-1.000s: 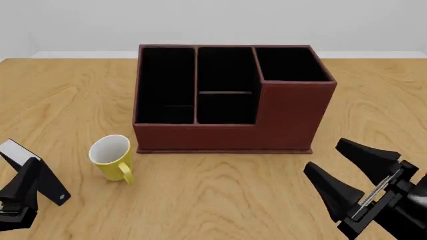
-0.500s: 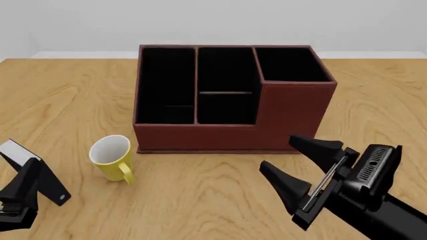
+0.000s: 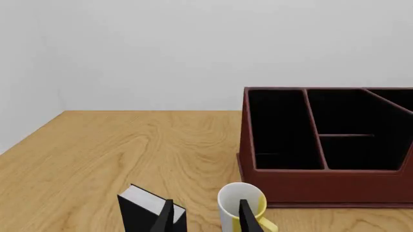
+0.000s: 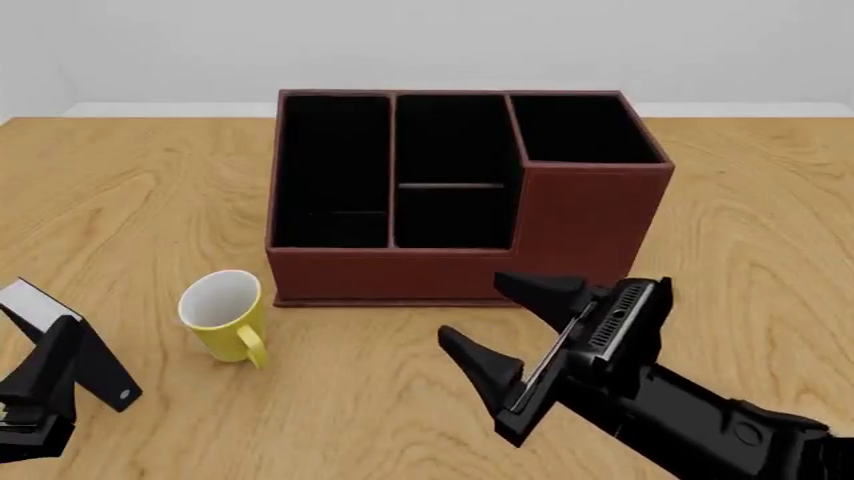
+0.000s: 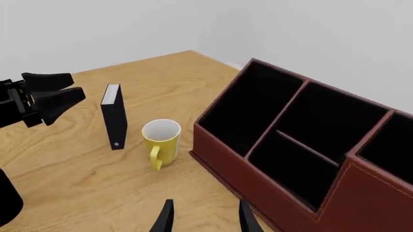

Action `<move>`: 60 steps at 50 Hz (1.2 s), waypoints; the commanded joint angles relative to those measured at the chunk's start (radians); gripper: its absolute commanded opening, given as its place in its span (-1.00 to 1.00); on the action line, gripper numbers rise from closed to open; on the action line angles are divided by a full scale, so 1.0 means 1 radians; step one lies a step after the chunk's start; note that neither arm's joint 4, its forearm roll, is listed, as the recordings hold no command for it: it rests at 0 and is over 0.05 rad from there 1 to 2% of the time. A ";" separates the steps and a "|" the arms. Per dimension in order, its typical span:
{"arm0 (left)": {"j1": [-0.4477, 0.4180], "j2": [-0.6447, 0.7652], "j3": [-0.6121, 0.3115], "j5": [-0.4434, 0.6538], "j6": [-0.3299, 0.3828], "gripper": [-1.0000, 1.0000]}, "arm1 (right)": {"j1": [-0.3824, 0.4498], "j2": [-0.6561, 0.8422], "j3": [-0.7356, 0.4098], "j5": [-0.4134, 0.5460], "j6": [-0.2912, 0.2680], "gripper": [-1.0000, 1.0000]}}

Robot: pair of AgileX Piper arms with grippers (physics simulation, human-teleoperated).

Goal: Pick up the yellow and white mug and place it to the right of the caddy.

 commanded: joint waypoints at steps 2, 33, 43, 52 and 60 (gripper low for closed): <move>0.000 0.000 0.000 0.000 0.000 1.00 | 0.053 0.168 -0.061 -0.088 -0.011 1.00; 0.000 0.000 0.000 0.000 0.000 1.00 | 0.121 0.489 -0.286 -0.138 -0.011 1.00; 0.000 0.000 0.000 0.000 0.000 1.00 | 0.143 0.562 -0.370 -0.120 -0.008 1.00; 0.000 0.000 0.000 0.000 0.000 1.00 | 0.170 0.654 -0.454 -0.110 -0.008 1.00; 0.000 0.000 0.000 0.000 0.000 1.00 | 0.175 0.699 -0.528 -0.083 -0.010 1.00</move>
